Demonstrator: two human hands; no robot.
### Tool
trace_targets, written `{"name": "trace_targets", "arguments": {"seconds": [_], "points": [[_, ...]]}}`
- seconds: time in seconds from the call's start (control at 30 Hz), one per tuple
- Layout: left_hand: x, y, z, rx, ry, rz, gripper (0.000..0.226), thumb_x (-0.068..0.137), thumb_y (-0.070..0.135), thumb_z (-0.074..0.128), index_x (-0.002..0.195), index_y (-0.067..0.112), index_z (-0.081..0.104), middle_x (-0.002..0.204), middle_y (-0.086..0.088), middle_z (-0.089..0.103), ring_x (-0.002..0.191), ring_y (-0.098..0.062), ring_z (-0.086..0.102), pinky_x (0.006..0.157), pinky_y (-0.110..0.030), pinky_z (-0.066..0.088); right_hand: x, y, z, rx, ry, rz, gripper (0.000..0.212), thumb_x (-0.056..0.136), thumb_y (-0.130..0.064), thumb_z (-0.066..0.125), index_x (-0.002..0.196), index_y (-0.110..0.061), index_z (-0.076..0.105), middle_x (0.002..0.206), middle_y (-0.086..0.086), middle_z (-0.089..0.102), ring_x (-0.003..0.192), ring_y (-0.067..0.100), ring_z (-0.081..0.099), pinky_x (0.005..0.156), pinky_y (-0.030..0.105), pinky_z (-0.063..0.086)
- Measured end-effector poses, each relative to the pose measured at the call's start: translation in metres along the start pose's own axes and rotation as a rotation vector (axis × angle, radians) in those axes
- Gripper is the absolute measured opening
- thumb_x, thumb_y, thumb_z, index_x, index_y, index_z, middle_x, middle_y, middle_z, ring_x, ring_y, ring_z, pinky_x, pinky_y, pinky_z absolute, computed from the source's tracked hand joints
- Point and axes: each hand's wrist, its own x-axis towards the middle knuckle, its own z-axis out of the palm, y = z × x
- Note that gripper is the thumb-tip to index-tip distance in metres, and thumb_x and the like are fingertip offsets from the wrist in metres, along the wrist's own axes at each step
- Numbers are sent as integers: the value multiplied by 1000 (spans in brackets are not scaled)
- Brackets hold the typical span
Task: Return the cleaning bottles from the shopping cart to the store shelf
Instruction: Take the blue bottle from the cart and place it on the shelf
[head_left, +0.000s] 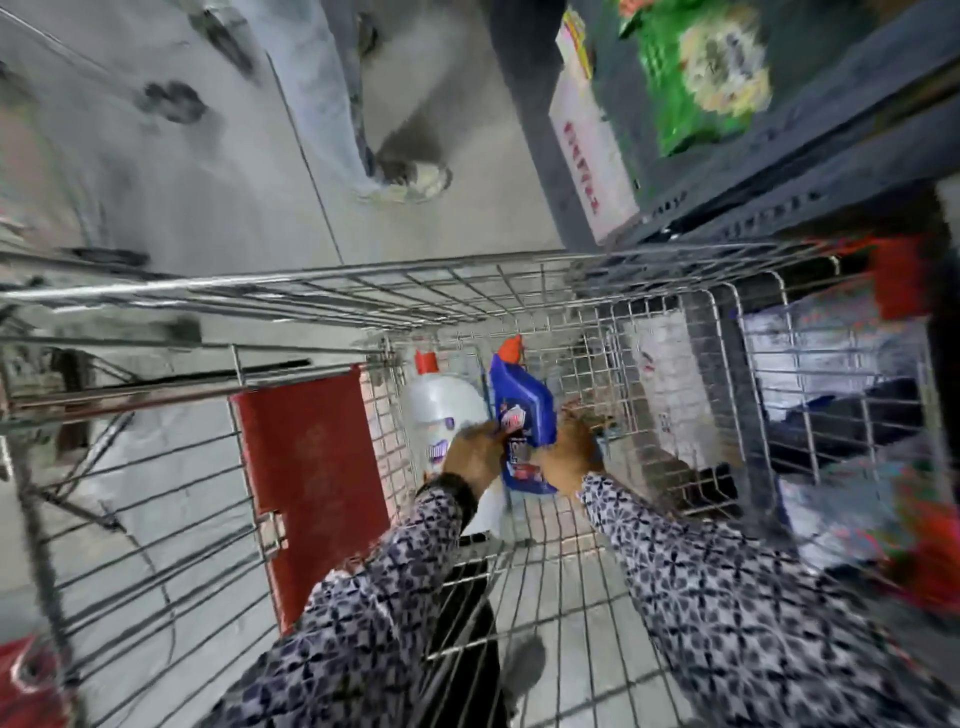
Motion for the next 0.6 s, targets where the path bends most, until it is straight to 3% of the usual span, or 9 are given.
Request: {"name": "trace_targets", "arguments": {"seconds": [0.07, 0.17, 0.23, 0.27, 0.3, 0.33, 0.43, 0.5, 0.6], "points": [[-11, 3, -1, -105, 22, -18, 41, 104, 9, 48, 141, -5, 55, 149, -29, 54, 140, -44, 51, 116, -47, 44, -13, -3, -11, 32, 3, -12, 35, 73, -26, 83, 100, -8, 68, 94, 11, 76, 84, 30, 73, 69, 33, 56], [-42, 14, 0, -271, 81, -28, 47, 98, -6, 46, 144, -1, 52, 139, -29, 62, 127, -46, 60, 102, -50, 52, -43, -2, -37, 133, 55, -32, 39, 66, -35, 90, 89, -15, 66, 75, -2, 71, 60, 13, 71, 52, 24, 51], [-77, 29, 3, -350, 39, 13, 45, 99, -8, 39, 139, 6, 55, 103, -15, 71, 87, -28, 72, 70, -37, 59, -78, 3, -62, 230, 79, -92, 42, 64, -34, 90, 92, -12, 68, 81, 3, 75, 73, 18, 77, 64, 33, 61], [-97, 39, 7, -370, -16, 43, 38, 101, -5, 38, 126, 12, 61, 89, -7, 66, 68, -15, 69, 57, -27, 52, -99, 7, -75, 284, 98, -141, 46, 61, -35, 87, 95, -10, 69, 88, 8, 78, 85, 29, 78, 76, 44, 63], [-121, 50, 14, -361, -69, 91, 31, 102, -2, 40, 114, 15, 63, 85, -3, 63, 56, -7, 66, 53, -21, 49, -124, 12, -89, 374, 116, -193, 51, 57, -35, 85, 98, -8, 71, 94, 13, 79, 92, 37, 77, 83, 53, 61], [-146, 61, 20, -335, -118, 144, 25, 104, 3, 43, 108, 17, 63, 88, -4, 66, 56, -6, 67, 56, -21, 52, -149, 17, -104, 471, 132, -234, 57, 54, -33, 85, 102, -5, 72, 99, 18, 79, 95, 39, 76, 87, 59, 58], [-235, 84, 44, -238, -226, 413, 19, 104, 8, 49, 114, 12, 65, 116, -22, 70, 92, -23, 68, 89, -39, 59, -247, 41, -145, 697, 239, -374, 62, 58, -21, 85, 112, 6, 69, 105, 26, 77, 90, 28, 70, 93, 66, 54], [-297, 89, 66, -191, -300, 583, 29, 103, 7, 52, 129, 8, 65, 127, -20, 72, 107, -24, 67, 103, -51, 56, -325, 67, -163, 816, 396, -473, 55, 62, -23, 85, 112, -4, 73, 106, 24, 78, 89, 24, 68, 92, 63, 56], [-397, 93, 112, -94, -429, 818, 39, 101, 10, 57, 139, 13, 61, 118, -2, 81, 99, -15, 76, 81, -33, 64, -446, 113, -174, 963, 706, -585, 44, 68, -31, 85, 111, -28, 78, 106, 7, 83, 91, 14, 76, 83, 45, 63]]}}
